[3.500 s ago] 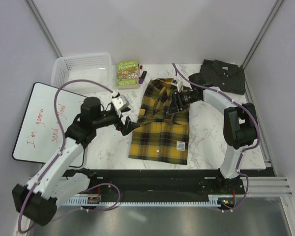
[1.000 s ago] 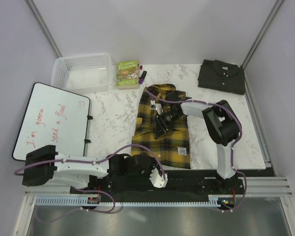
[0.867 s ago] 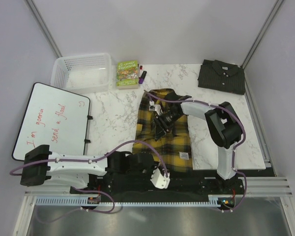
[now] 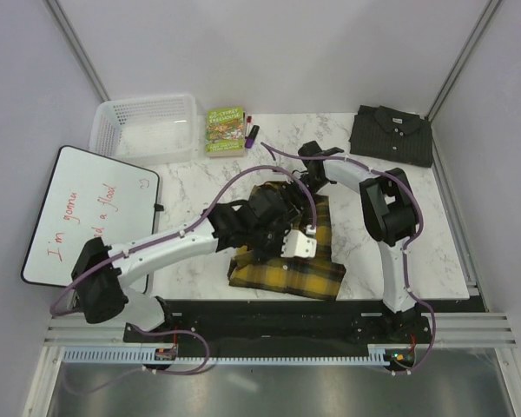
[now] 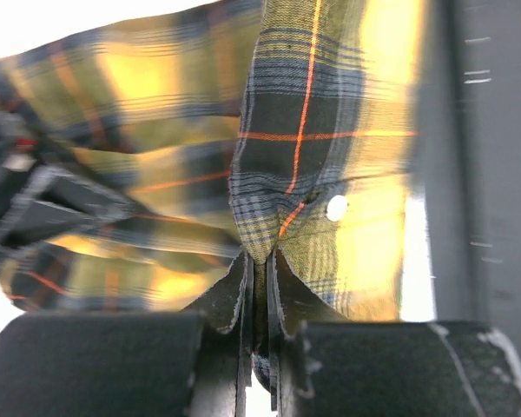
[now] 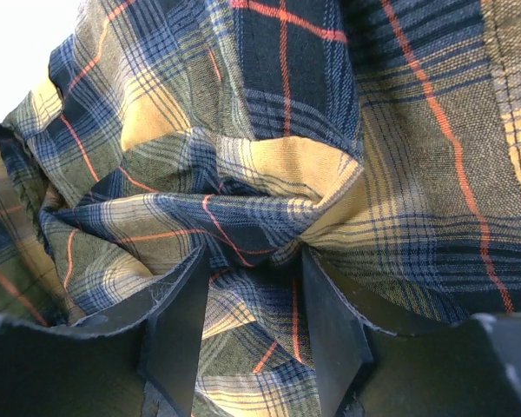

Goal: Fold and stack the long sleeve shirts
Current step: Fold the shirt

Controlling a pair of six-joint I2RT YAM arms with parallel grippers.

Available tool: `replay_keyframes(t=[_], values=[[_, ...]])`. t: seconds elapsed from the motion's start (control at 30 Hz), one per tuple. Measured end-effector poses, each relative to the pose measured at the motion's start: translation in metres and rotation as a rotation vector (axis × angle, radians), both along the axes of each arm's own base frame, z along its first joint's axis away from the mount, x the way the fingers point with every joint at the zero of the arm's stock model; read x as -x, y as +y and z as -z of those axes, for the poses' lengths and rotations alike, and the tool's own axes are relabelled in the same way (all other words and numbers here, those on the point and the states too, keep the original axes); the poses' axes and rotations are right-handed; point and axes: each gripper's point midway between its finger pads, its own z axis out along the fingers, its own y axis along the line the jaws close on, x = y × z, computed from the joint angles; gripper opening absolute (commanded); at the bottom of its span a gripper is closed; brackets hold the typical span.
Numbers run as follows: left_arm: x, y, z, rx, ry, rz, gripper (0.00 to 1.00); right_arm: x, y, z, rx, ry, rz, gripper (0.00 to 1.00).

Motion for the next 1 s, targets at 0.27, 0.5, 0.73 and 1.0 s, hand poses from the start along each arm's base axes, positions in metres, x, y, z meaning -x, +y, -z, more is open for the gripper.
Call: replay_keyframes(t=[0.27,0.5,0.73,1.0], values=[[-0.093,-0.003,0.047,-0.007,-0.115,-0.047,0.02,0.008,0.008,0.0,-0.028,-0.002,-0.042,0.54],[-0.101,0.001,0.098,-0.049,-0.144,-0.052,0.02,0.032,0.014,0.001,-0.068,0.026,-0.083,0.54],[-0.048,0.002,0.108,-0.076,-0.088,-0.013,0.02,0.078,0.011,-0.001,-0.054,0.103,-0.132,0.55],[-0.008,0.007,0.099,-0.108,0.028,-0.066,0.1,0.07,0.008,-0.03,-0.044,0.092,-0.144,0.55]])
